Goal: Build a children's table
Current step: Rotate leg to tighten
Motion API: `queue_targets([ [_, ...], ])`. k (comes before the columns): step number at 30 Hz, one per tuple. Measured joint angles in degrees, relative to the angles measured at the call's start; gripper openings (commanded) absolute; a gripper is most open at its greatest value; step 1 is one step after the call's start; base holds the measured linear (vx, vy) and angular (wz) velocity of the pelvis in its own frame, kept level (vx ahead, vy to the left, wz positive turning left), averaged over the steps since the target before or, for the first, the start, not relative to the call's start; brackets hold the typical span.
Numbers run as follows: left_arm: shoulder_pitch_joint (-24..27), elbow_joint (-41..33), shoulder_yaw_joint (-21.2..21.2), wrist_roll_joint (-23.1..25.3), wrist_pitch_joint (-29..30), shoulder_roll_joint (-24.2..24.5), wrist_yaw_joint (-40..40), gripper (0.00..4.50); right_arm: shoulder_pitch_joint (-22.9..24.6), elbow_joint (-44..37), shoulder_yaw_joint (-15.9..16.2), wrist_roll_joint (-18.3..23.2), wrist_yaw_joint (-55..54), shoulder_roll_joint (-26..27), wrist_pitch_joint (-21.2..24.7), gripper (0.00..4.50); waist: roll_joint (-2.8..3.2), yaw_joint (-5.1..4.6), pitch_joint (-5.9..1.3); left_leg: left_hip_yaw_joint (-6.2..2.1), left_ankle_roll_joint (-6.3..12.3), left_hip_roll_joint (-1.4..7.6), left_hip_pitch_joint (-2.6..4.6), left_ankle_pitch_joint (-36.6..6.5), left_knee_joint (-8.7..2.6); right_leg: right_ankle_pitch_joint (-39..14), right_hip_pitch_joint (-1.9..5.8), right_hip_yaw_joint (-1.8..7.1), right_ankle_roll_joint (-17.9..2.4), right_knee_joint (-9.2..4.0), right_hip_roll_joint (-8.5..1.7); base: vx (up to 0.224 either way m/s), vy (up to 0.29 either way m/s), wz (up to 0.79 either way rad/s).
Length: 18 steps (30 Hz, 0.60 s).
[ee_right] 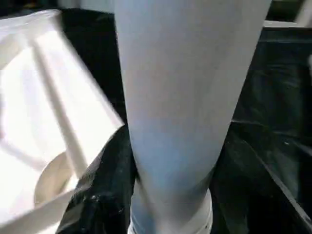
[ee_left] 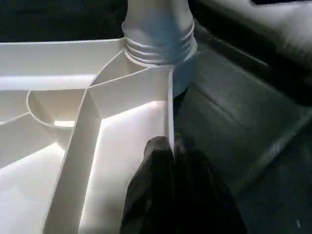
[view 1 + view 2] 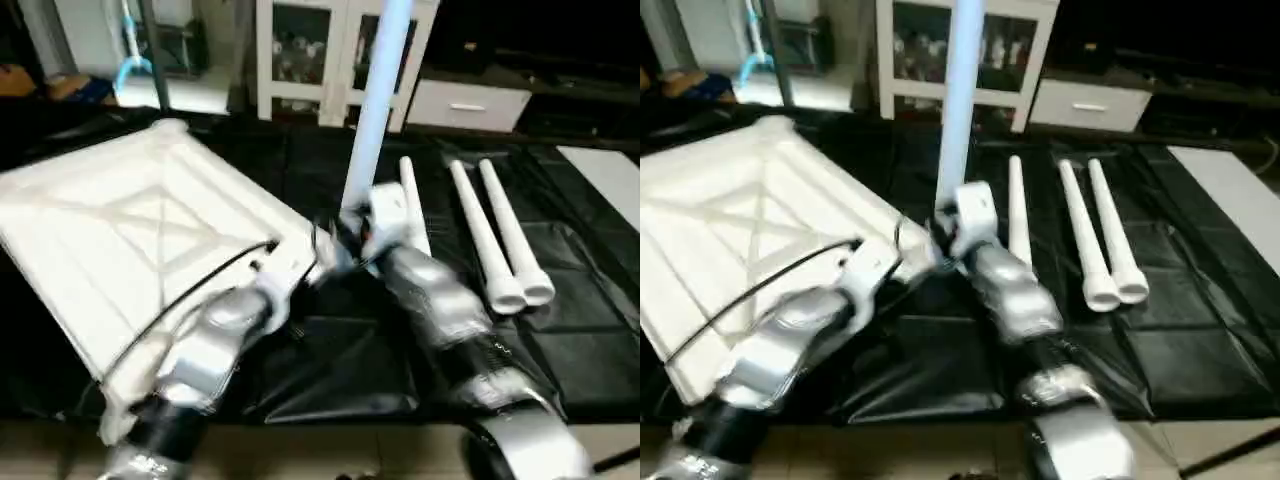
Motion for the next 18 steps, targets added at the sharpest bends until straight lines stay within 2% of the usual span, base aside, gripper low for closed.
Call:
queue_targets([
  [4, -0.22, 0.15, 0.46, 0.03, 0.08, -0.24, 0.79, 0.00, -1.72, 3.44, -0.60, -0.31, -2.32, 1.54, -2.87, 1.86, -0.13, 0.04, 0.01, 0.19, -0.01, 0.01, 0.02, 0.00, -0.02, 0.08, -0.10, 0.06, -0.12, 0.27, 0.00, 0.000, 0.000, 0.00],
  [9, -0.31, -0.61, 1.06, 0.11, 0.31, 0.21, 0.88, 0.00, -2.61, 5.54, -1.02, -1.00, 1.24, 1.60, -6.20, 1.86, -0.17, 0.25, 0.03, 0.30, -0.03, 0.04, -0.01, -0.01, -0.17, 0.78, -0.23, 0.05, -0.43, 0.37, 0.02, 0.000, 0.000, 0.00],
  [11, -0.26, -0.94, 0.99, 0.11, 0.16, 0.83, 0.70, 0.00, -2.13, 4.78, -0.89, -1.03, 2.72, 1.17, -6.49, 2.42, -0.18, 0.41, 0.03, 0.32, -0.04, 0.04, -0.03, -0.01, -0.33, 0.87, -0.28, 0.04, -0.46, 0.41, 0.04, 0.000, 0.000, 0.00],
  [14, 1.75, -3.50, 0.59, -1.00, -2.31, 3.74, -2.22, 0.00, 3.99, -3.92, 1.59, -0.59, 11.03, -2.39, -6.55, 2.66, -0.16, 1.15, 0.03, 0.48, -0.15, 0.09, -0.03, -0.12, -0.70, 0.92, -0.40, 0.18, -0.69, 0.67, 0.08, 0.066, -0.016, 0.07],
  [18, 4.40, -6.24, 0.32, -2.10, -6.56, 8.64, -7.51, 0.00, 10.47, -15.33, 5.23, 0.74, 19.97, -8.25, -3.59, 2.99, -0.11, 2.12, 0.07, 0.52, 0.07, 0.10, -0.07, -0.03, -0.91, 0.42, -0.69, 0.20, -0.82, 1.10, 0.13, 0.014, -0.003, 0.01],
])
